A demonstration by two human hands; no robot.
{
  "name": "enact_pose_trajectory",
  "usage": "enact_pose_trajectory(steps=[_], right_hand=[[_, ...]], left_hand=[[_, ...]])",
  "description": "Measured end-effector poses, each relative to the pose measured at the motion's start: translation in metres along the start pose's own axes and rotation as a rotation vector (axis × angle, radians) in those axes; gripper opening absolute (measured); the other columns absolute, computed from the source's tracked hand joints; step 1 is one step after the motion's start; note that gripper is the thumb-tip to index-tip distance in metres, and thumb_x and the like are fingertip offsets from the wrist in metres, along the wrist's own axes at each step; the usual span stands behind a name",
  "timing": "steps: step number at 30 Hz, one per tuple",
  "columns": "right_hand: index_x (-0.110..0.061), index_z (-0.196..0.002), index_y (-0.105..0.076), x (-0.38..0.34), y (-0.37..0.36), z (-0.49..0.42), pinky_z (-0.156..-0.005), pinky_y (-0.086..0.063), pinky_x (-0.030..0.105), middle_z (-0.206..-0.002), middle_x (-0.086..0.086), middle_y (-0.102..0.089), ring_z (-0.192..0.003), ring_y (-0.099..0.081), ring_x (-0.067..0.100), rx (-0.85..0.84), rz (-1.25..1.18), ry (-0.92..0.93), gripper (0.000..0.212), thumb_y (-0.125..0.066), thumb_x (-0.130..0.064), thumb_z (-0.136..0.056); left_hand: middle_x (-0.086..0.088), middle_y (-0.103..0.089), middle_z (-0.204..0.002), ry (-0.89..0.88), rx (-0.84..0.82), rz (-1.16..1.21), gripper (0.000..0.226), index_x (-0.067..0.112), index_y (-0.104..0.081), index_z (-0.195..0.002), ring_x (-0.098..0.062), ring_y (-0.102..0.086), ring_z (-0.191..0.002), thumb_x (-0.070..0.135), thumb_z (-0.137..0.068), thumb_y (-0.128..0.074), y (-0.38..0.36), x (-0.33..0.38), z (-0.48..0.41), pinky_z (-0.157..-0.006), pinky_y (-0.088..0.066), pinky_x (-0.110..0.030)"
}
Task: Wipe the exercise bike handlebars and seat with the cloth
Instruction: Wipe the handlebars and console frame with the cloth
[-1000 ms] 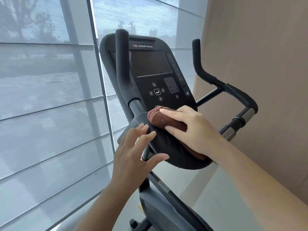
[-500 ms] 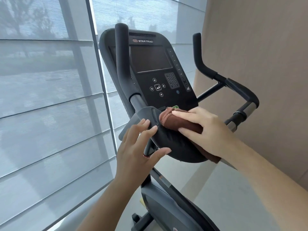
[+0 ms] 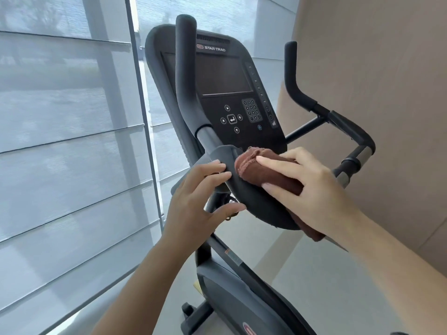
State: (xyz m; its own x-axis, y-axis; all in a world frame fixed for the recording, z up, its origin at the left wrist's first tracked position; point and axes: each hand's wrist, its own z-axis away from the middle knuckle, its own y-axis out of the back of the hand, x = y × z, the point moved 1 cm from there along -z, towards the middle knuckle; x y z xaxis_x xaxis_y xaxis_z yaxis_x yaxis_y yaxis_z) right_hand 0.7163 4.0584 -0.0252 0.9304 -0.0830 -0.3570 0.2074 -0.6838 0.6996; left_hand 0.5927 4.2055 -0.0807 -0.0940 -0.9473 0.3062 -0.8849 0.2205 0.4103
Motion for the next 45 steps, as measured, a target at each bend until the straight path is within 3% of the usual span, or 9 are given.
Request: enact_pose_trajectory(steps=[2,4,9,15,20,26,34,39,45], right_hand=[[-0.037,-0.123,-0.054,-0.008,-0.010,-0.022,-0.085,-0.036,0.008,-0.106,-0.005,-0.051,-0.096,-0.049,0.007,-0.029,0.025,-0.021,0.041,-0.059,-0.032,-0.083],[-0.038,-0.123,-0.053,-0.011,-0.016,-0.034,-0.081,-0.031,0.001,-0.104,-0.006,-0.050,-0.095,-0.047,0.005,-0.042,0.032,-0.031,0.041,-0.059,-0.031,-0.083],[-0.036,-0.119,-0.057,0.002,0.000,0.002,-0.090,-0.039,0.012,-0.109,-0.003,-0.056,-0.100,-0.054,0.006,-0.012,-0.008,-0.033,0.037,-0.063,-0.029,-0.083],[-0.035,-0.118,-0.058,0.000,0.004,0.002,-0.088,-0.035,0.006,-0.105,-0.002,-0.056,-0.097,-0.052,0.003,0.001,0.015,-0.116,0.040,-0.066,-0.022,-0.081],[-0.041,-0.122,-0.054,-0.011,-0.009,-0.022,-0.093,-0.037,0.017,-0.109,-0.004,-0.054,-0.103,-0.051,0.009,-0.047,0.014,-0.132,0.043,-0.063,-0.027,-0.082],[-0.029,-0.120,-0.059,0.011,0.013,0.016,-0.092,-0.043,0.021,-0.109,0.001,-0.057,-0.101,-0.055,0.012,-0.034,0.016,-0.066,0.042,-0.068,-0.018,-0.080],[-0.036,-0.121,-0.057,0.041,0.021,-0.010,-0.089,-0.039,0.021,-0.104,-0.001,-0.058,-0.099,-0.055,0.014,-0.124,0.007,-0.182,0.039,-0.062,-0.026,-0.083],[-0.038,-0.122,-0.055,0.042,0.018,0.001,-0.088,-0.041,0.021,-0.101,-0.004,-0.056,-0.095,-0.054,0.011,-0.052,0.027,-0.181,0.041,-0.061,-0.030,-0.082],[-0.033,-0.121,-0.058,0.037,0.009,0.022,-0.086,-0.039,0.016,-0.105,-0.001,-0.056,-0.097,-0.053,0.015,0.172,0.099,-0.251,0.041,-0.063,-0.023,-0.082]], left_hand=[[-0.011,-0.058,-0.112,0.041,-0.025,0.004,0.058,0.001,-0.062,-0.105,-0.013,-0.051,-0.108,0.045,-0.069,-0.070,0.005,-0.009,-0.004,-0.089,-0.043,-0.016],[-0.009,-0.056,-0.117,0.079,-0.043,0.005,0.059,0.003,-0.061,-0.110,-0.007,-0.047,-0.110,0.046,-0.070,-0.067,0.009,-0.018,-0.010,-0.091,-0.037,-0.009],[-0.001,-0.051,-0.126,-0.069,-0.101,-0.009,0.058,0.007,-0.059,-0.114,-0.019,-0.044,-0.125,0.049,-0.073,-0.063,0.009,-0.036,-0.030,-0.100,-0.038,-0.035],[-0.002,-0.051,-0.116,-0.142,-0.115,0.129,0.053,0.004,-0.060,-0.109,-0.016,-0.047,-0.118,0.042,-0.072,-0.066,0.000,-0.044,-0.039,-0.101,-0.035,-0.017],[0.002,-0.052,-0.120,-0.122,-0.131,0.187,0.054,0.019,-0.052,-0.112,-0.018,-0.047,-0.121,0.056,-0.073,-0.059,-0.004,-0.049,-0.041,-0.102,-0.037,-0.027],[-0.003,-0.053,-0.123,-0.155,-0.167,0.072,0.062,0.013,-0.052,-0.112,-0.020,-0.047,-0.122,0.055,-0.067,-0.063,-0.001,-0.048,-0.039,-0.101,-0.039,-0.032],[-0.008,-0.057,-0.121,-0.127,-0.183,-0.069,0.060,0.010,-0.054,-0.108,-0.015,-0.045,-0.122,0.056,-0.070,-0.058,0.006,-0.035,-0.039,-0.097,-0.040,-0.028],[-0.009,-0.058,-0.121,-0.099,-0.173,-0.079,0.057,0.014,-0.049,-0.108,-0.021,-0.048,-0.120,0.053,-0.068,-0.060,0.005,-0.033,-0.039,-0.093,-0.045,-0.038],[-0.011,-0.058,-0.120,-0.168,-0.163,-0.079,0.060,0.006,-0.056,-0.106,-0.022,-0.049,-0.118,0.053,-0.069,-0.061,0.003,-0.040,-0.039,-0.092,-0.043,-0.033]])
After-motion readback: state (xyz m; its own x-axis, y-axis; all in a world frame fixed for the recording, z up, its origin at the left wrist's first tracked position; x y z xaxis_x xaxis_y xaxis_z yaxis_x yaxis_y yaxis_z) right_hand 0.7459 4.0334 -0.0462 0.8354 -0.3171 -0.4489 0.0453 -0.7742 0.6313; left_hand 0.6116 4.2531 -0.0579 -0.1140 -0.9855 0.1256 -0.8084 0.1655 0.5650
